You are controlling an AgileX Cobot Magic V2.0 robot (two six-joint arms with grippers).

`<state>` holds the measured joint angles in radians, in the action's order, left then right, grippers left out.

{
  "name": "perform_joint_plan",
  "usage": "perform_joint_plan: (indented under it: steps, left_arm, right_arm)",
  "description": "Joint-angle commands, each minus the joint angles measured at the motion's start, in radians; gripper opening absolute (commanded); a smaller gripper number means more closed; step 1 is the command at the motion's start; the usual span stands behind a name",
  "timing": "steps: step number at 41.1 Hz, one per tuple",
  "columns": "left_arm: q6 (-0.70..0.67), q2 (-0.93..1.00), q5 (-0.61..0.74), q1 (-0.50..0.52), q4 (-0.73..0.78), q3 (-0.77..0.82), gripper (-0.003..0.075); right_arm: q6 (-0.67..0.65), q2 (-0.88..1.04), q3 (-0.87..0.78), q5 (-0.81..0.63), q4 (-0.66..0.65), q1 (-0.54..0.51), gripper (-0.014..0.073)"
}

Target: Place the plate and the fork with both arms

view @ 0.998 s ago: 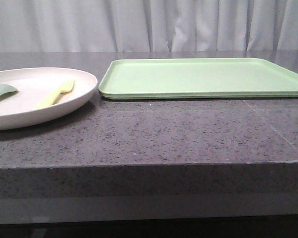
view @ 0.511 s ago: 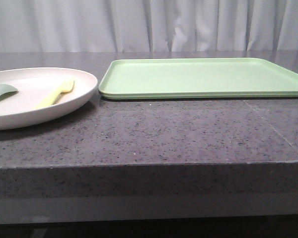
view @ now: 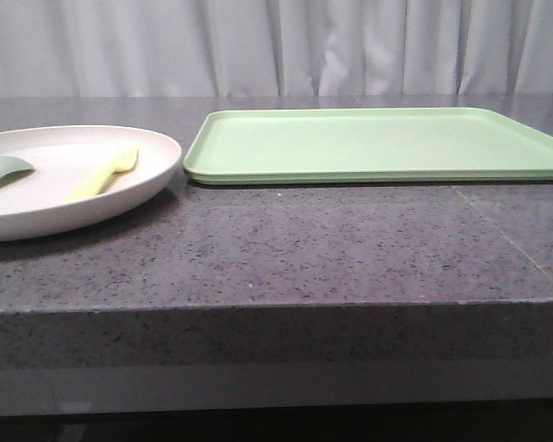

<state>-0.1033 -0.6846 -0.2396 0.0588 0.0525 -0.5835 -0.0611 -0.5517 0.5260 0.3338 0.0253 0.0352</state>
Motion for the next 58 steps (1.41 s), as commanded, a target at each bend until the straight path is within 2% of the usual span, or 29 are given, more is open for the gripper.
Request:
perform_joint_plan:
  steps: [1, 12, 18, 26, 39, 49, 58]
  left_arm:
    - [0.0, -0.104, -0.037, 0.001, -0.022, -0.114, 0.0586]
    - [0.003, -0.402, -0.39, -0.025, -0.053, -0.361, 0.0586]
    - [0.005, -0.523, -0.472, -0.073, -0.053, -0.451, 0.0586]
    - [0.005, -0.67, -0.61, -0.077, -0.053, -0.55, 0.0586]
    - [0.005, -0.782, -0.609, -0.077, -0.053, -0.566, 0.0582]
    - [0.005, -0.789, -0.595, -0.077, -0.064, -0.566, 0.0493]
    - [0.005, -0.813, -0.586, -0.077, -0.088, -0.566, 0.0473]
  right_arm:
    - [0.006, -0.006, 0.038, -0.082, 0.001, 0.001, 0.0615]
    - [0.006, -0.006, 0.038, -0.082, 0.001, 0.001, 0.0615]
    - [0.006, -0.006, 0.038, -0.082, 0.001, 0.001, 0.0615]
    - [0.006, -0.006, 0.038, -0.082, 0.001, 0.001, 0.0615]
    - [0.006, -0.006, 0.038, -0.082, 0.001, 0.001, 0.0615]
    - [0.006, -0.006, 0.038, -0.082, 0.001, 0.001, 0.0615]
    - [0.006, -0.006, 0.038, -0.082, 0.001, 0.001, 0.0615]
